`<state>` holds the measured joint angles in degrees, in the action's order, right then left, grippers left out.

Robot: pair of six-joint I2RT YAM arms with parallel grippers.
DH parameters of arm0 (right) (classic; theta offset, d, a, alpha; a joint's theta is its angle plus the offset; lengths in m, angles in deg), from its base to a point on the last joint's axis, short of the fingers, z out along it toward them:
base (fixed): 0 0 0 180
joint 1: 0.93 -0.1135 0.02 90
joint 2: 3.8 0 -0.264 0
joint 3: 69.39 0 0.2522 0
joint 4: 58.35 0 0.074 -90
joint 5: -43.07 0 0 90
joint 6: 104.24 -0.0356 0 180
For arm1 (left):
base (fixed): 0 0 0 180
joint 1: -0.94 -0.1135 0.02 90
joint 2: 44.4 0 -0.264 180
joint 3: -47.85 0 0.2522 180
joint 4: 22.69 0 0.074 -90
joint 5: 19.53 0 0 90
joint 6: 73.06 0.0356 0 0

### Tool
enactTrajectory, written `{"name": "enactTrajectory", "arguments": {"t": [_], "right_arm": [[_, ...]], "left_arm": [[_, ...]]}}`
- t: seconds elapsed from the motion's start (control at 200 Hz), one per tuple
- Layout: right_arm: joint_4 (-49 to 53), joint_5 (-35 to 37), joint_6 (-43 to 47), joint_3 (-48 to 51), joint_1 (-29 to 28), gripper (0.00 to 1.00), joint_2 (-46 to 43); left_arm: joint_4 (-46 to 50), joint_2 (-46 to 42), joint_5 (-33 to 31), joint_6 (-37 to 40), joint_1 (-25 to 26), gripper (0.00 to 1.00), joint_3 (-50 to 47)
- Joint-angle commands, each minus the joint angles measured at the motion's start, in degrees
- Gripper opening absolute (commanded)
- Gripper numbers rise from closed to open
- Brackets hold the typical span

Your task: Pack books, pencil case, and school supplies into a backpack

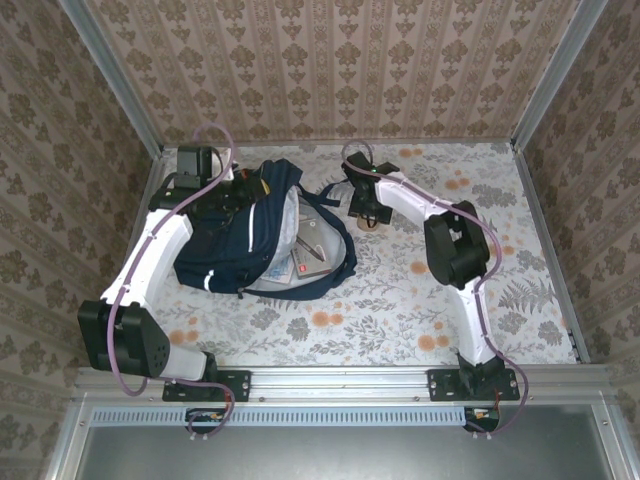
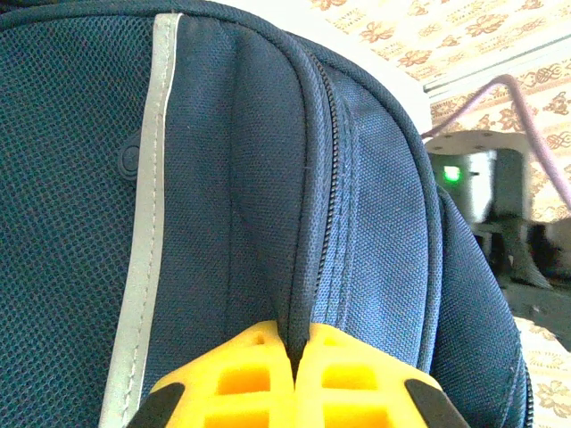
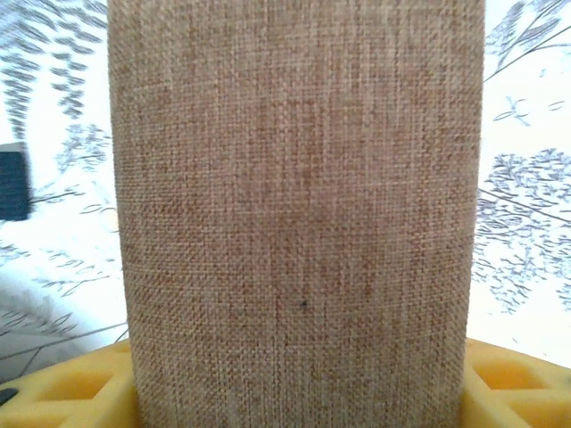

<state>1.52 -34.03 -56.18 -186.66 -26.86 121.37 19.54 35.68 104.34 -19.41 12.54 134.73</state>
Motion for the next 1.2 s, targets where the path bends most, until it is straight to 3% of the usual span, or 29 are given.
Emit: {"name": "enactTrajectory", "arguments": {"t": [0.0,0.24,0.525,0.895,1.055,1.195], "right_arm": [[-3.0,-0.5,1.4,2.8,-1.3,0.63,-7.8],[-6.4,-5.9,0.5,5.1,-8.5,0.63,-14.3],[-14.5,-13.2,-3.4,1.5,-19.6,0.63,-10.2],[-21.1,-17.6,-7.7,9.1,-23.2,0.62,-10.8],[-21.9,-21.9,1.3,9.6,-24.5,0.60,-10.2],[-21.0,-21.3,12.7,10.4,-24.9,0.62,-10.7]], "left_arm": [[-7.8,-3.4,2.6,-3.2,-1.7,0.00,0.5],[-13.3,-3.2,7.0,-8.4,-3.9,0.00,0.7],[-13.8,-3.6,7.4,-9.5,-5.2,0.00,1.1],[-15.0,-3.8,7.1,-10.5,-6.8,0.00,0.0],[-15.2,-3.4,7.8,-10.7,-7.2,0.00,0.5],[-14.6,-3.5,8.4,-10.3,-7.3,0.00,0.9]]}}
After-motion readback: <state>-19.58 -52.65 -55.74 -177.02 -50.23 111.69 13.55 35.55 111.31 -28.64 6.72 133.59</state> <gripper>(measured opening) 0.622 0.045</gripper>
